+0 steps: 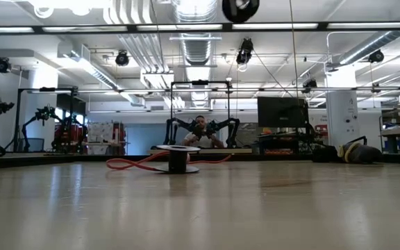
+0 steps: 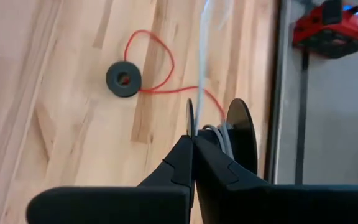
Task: Coil cords
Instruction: Uncoil the white wire from the spool
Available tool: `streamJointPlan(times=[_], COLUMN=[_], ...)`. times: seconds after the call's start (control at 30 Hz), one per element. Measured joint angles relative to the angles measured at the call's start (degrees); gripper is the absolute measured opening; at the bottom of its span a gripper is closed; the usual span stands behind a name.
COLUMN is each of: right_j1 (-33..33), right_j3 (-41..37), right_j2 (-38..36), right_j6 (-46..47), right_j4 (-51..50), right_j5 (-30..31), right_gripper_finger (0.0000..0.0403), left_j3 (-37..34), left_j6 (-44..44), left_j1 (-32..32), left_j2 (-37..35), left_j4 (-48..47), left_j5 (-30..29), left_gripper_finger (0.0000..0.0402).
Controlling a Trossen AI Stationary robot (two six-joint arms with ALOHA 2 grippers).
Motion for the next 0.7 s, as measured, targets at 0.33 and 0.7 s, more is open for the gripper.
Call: streamJointPlan(times=[0.33,0.7], right_j1=[0.3,8.8], right_j3=[-0.1,0.7], right_j2=[11.9,15.0], right_j6=[-5.7,-12.7], right_j4=[12.1,34.3], right_j5=[-12.4,-30.8], right_gripper_finger=[0.0,0.0], left_j3=[3.7,5.1], left_j6=[-0.1,6.0], left_j1=[-0.5,3.9], left_j2=[-8.1,-5.3], left_j4=[12.3,15.1], left_j5=[1.1,-20.0], left_gripper_finger=[0.0,0.0])
